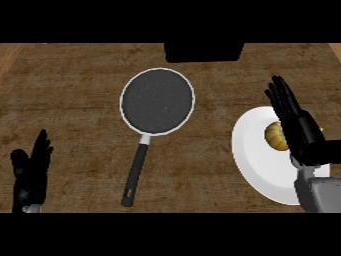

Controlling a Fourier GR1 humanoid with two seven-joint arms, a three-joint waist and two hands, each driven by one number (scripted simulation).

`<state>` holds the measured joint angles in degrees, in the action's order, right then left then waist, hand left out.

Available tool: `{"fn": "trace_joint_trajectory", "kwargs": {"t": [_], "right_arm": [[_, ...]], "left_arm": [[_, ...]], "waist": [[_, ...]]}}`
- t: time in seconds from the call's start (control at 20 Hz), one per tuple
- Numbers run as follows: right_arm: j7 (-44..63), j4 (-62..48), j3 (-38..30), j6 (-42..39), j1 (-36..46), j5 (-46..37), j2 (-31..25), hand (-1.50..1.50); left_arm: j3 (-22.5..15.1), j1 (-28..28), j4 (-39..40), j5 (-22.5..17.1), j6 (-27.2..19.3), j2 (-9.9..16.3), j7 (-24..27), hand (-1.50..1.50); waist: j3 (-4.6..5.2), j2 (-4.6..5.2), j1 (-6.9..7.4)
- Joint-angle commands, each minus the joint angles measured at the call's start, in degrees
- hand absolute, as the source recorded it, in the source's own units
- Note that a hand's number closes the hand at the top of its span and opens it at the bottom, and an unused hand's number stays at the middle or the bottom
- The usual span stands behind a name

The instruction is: Pick the squash from the plate and place it in the pan

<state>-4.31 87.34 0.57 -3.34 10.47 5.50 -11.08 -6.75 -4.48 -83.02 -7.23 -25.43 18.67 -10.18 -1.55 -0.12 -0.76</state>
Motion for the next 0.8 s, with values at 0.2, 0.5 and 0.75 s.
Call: {"fn": "trace_joint_trajectory", "kwargs": {"t": [0.2,0.5,0.75], "right_arm": [[0.23,-6.68,-15.89,-10.26,7.78,16.95,-8.58,1.5],[-7.59,-5.17,-16.89,-3.54,-6.26,-2.02,-19.17,1.5],[-12.33,-9.43,-21.46,-6.6,-13.34,-4.88,-25.17,-1.5]], "left_arm": [[0.99,10.72,-8.12,-3.75,6.5,1.1,1.03,0.0],[2.2,11.11,-6.8,-8.06,11.8,1.16,2.06,0.0],[1.26,10.2,-9.17,-8.14,11.61,-0.68,0.46,0.0]], "waist": [[1.42,0.2,0.26],[1.58,0.01,-1.09],[1.52,0.06,0.26]]}}
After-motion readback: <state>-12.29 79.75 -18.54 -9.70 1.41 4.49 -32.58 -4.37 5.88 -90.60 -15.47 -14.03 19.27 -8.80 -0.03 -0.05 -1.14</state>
